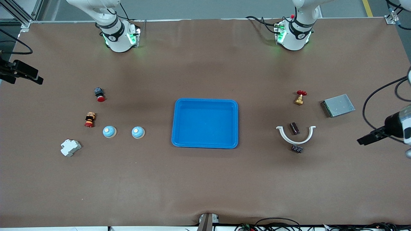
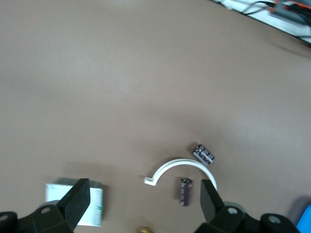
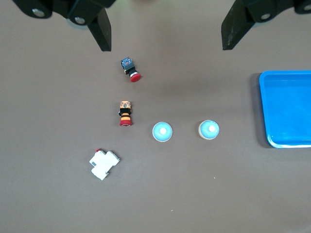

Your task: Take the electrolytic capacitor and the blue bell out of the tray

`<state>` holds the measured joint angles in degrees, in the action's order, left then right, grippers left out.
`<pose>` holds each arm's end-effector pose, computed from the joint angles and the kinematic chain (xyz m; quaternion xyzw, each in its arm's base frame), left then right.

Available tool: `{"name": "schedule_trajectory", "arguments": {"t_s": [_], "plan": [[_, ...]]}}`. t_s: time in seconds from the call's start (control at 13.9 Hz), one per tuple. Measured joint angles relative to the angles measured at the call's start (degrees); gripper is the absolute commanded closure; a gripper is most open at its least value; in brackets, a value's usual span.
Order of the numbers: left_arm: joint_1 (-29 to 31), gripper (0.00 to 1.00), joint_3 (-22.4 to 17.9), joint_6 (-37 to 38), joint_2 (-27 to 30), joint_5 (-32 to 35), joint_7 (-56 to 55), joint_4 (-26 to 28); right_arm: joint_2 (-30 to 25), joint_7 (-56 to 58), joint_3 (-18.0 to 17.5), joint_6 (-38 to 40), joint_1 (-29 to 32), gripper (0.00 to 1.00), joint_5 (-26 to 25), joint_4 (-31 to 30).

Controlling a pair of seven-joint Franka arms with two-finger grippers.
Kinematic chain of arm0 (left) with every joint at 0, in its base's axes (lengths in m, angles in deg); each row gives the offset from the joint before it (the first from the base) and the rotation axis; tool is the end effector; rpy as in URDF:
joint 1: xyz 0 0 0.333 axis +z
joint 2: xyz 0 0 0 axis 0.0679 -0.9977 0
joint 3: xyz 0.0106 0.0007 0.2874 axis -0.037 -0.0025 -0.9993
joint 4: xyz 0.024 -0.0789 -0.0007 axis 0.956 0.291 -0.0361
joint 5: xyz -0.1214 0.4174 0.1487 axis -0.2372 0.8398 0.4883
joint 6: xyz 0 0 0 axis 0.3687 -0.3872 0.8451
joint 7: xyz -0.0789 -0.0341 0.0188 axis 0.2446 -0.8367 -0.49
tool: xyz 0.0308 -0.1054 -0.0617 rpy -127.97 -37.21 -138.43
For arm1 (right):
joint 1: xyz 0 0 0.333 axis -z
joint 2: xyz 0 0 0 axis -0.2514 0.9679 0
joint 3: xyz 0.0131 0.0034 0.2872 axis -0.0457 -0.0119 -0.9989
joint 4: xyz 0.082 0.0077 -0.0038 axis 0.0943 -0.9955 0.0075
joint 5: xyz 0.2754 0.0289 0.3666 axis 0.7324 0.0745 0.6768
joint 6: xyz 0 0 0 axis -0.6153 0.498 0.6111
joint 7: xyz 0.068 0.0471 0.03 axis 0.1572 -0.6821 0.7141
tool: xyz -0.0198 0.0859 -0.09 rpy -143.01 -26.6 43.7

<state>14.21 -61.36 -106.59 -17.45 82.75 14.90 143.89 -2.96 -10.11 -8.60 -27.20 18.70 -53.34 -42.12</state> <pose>0.7260 0.0613 0.4492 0.9879 0.1497 0.0394 0.0081 0.6081 -0.0422 0.6004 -0.9987 0.0345 0.0214 0.0301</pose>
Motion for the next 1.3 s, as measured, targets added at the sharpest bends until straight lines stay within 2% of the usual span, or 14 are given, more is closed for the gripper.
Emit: {"name": "schedule_trajectory", "arguments": {"t_s": [0.29,0.72,1.3], "plan": [[-0.3,0.00,0.2,1.4,4.5,0.0,8.5,0.5,-0.7,0.0,0.1,-0.4,0.0,0.00,0.0,-0.9],[-0.8,0.00,1.3,2.8,12.5,-0.1,9.1,3.5,-0.9,0.1,0.1,-0.6,0.0,0.00,0.0,-0.9],[-0.6,0.00,1.4,2.6,15.5,-0.3,9.1,3.8,-1.1,0.1,0.1,-0.7,0.0,0.00,0.0,-0.9]]}}
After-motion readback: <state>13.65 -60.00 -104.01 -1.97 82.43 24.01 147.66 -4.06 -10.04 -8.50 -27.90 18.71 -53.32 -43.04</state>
